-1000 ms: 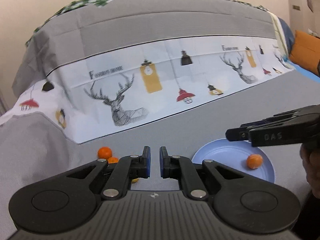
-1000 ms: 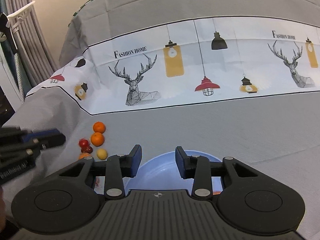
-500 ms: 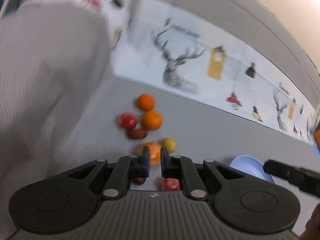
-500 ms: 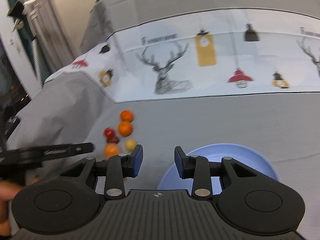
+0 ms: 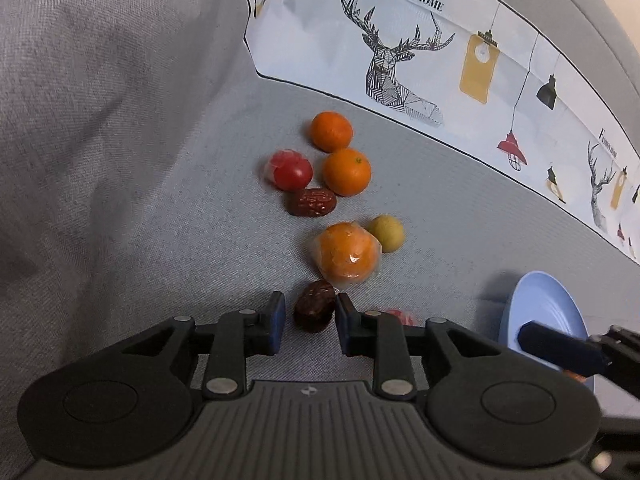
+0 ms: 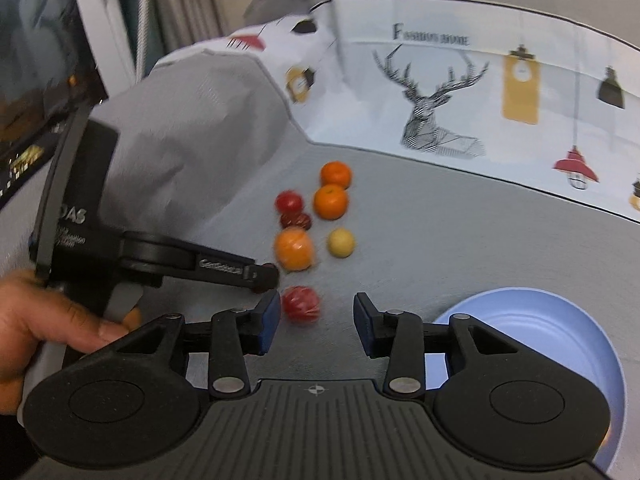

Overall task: Organize fruits
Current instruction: 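Reach the left tool to a red date while the right tool reaches the wrapped apple, then grasp the red date with the left tool while the right tool grasps the wrapped apple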

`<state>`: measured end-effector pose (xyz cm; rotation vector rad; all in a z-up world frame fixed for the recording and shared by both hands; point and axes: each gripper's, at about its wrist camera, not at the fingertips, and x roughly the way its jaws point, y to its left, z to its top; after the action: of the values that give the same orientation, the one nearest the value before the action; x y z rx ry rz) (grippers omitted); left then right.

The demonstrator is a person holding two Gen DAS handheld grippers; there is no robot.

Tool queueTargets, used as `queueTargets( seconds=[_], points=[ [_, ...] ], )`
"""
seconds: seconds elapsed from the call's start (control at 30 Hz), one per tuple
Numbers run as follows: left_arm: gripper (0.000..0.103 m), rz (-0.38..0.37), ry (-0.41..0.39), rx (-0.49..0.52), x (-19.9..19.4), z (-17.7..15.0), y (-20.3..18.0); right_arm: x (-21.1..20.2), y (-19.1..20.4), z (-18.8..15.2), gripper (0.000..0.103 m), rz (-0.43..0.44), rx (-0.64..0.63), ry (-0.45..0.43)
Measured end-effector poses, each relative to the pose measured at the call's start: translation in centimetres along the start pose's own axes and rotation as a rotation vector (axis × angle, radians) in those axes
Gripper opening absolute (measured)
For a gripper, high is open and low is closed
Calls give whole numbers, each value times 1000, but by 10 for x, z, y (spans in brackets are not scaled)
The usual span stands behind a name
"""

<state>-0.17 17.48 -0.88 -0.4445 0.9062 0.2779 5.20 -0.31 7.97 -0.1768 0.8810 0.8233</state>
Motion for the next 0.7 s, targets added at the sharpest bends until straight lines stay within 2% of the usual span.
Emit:
queueTargets(
  seconds=[0.13, 0.17, 0.4, 0.7],
  points=[
    [29, -2, -2, 21, -1, -1, -1, 14, 7, -2, 48, 4, -27, 34],
    [24, -2, -4, 26, -2, -1, -1, 18, 8, -3, 48, 5, -32, 42],
    [24, -11, -47, -1, -13, 1, 5, 47, 18, -2, 51, -13, -80, 72],
    [24, -19, -44, -26, -15, 2, 9, 80, 25, -5, 51, -41, -141, 118]
  ],
)
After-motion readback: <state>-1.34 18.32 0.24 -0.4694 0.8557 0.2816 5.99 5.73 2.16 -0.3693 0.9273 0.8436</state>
